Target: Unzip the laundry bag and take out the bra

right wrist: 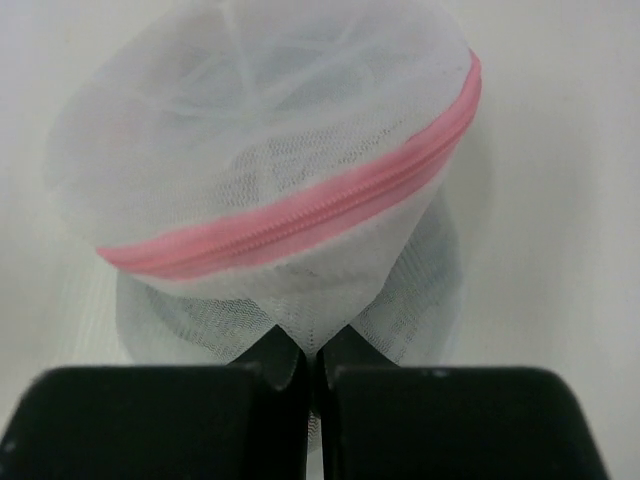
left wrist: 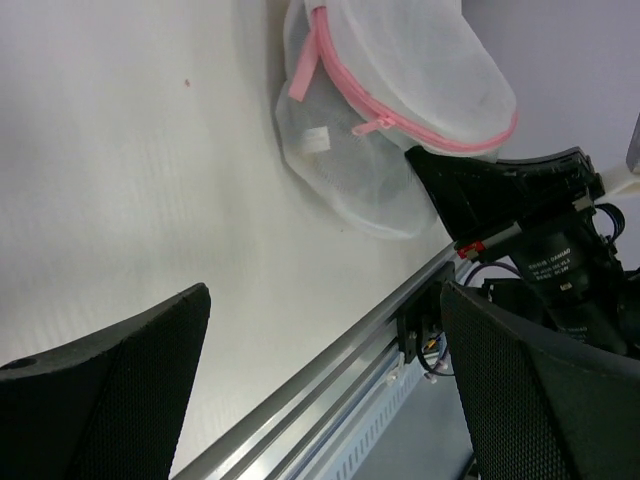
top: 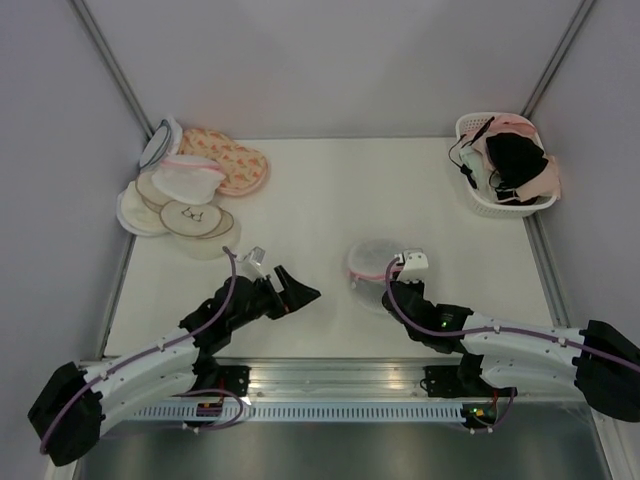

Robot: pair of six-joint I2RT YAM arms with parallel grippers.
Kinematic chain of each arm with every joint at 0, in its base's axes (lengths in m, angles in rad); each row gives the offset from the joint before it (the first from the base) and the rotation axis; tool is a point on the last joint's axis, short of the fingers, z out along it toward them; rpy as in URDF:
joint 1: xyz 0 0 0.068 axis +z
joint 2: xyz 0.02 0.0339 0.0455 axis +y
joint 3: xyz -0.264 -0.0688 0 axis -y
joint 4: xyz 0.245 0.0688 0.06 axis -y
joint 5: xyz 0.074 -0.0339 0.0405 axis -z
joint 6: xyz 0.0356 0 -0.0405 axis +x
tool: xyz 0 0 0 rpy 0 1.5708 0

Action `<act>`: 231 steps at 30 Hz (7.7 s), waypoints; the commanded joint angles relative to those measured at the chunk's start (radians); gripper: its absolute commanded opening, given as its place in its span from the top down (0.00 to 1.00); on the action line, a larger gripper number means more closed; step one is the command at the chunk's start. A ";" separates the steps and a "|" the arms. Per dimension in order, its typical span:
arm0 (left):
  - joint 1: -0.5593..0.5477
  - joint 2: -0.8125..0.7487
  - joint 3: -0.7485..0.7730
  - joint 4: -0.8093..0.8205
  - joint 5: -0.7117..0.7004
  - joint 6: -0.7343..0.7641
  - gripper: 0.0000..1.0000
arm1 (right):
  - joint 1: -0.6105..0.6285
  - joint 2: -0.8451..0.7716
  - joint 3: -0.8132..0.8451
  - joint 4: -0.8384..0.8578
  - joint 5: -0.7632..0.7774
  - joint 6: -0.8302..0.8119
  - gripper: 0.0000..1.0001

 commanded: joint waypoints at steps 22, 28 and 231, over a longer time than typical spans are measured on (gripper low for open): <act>0.114 0.670 0.270 0.397 0.080 -0.185 0.00 | -0.014 -0.044 -0.026 0.150 -0.273 -0.136 1.00; 0.115 0.825 0.302 0.523 0.189 -0.297 0.01 | -0.013 -0.047 -0.026 0.147 -0.273 -0.133 0.99; -0.515 -0.235 0.026 -0.225 -0.561 -0.657 0.98 | 0.636 0.092 0.294 -0.177 0.247 0.377 0.57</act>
